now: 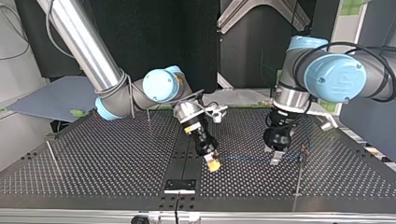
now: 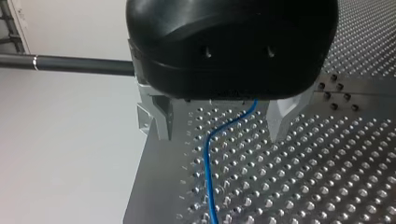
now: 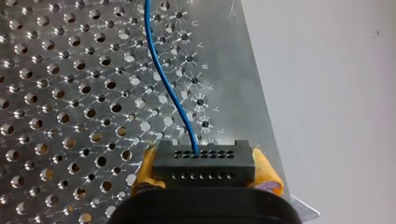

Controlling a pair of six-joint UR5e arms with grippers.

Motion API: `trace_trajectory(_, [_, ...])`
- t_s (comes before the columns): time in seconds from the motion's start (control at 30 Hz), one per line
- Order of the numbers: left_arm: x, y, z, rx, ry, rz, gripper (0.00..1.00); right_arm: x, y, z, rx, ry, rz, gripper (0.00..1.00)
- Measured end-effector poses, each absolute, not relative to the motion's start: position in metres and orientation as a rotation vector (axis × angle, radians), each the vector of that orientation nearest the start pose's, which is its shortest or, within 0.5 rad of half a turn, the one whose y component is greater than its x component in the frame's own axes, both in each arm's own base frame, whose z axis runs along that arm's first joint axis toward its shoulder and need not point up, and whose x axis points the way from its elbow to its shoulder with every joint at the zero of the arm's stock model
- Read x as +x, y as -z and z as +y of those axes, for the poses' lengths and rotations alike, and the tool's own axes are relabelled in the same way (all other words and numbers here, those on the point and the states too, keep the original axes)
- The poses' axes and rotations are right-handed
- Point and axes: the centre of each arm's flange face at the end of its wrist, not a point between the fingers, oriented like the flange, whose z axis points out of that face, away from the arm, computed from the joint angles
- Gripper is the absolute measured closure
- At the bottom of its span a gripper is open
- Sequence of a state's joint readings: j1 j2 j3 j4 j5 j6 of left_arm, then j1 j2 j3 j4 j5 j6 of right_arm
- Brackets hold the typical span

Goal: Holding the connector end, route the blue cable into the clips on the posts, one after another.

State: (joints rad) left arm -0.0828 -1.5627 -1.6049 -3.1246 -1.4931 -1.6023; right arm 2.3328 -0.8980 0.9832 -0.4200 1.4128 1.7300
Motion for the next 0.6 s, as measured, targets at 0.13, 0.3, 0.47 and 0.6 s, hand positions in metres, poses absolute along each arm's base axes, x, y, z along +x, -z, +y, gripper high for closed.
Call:
trace_trajectory(0.13, [0.478, -0.473, -0.179, 0.091, 0.146, 1.585, 0.00, 0.649, -0.401, -0.459, -1.982, 2.872, 0.768, 1.00])
trace_trajectory(0.3, [0.488, -0.463, -0.178, 0.086, 0.138, 1.602, 0.00, 0.651, -0.401, -0.456, -1.987, 2.864, 0.768, 1.00])
trace_trajectory(0.47, [0.498, -0.471, -0.176, 0.062, 0.126, 1.569, 0.00, 0.651, -0.400, -0.455, -1.992, 2.857, 0.770, 1.00])
trace_trajectory(0.6, [0.502, -0.474, -0.174, 0.042, 0.127, 1.551, 0.00, 0.651, -0.400, -0.455, -1.992, 2.856, 0.771, 1.00])
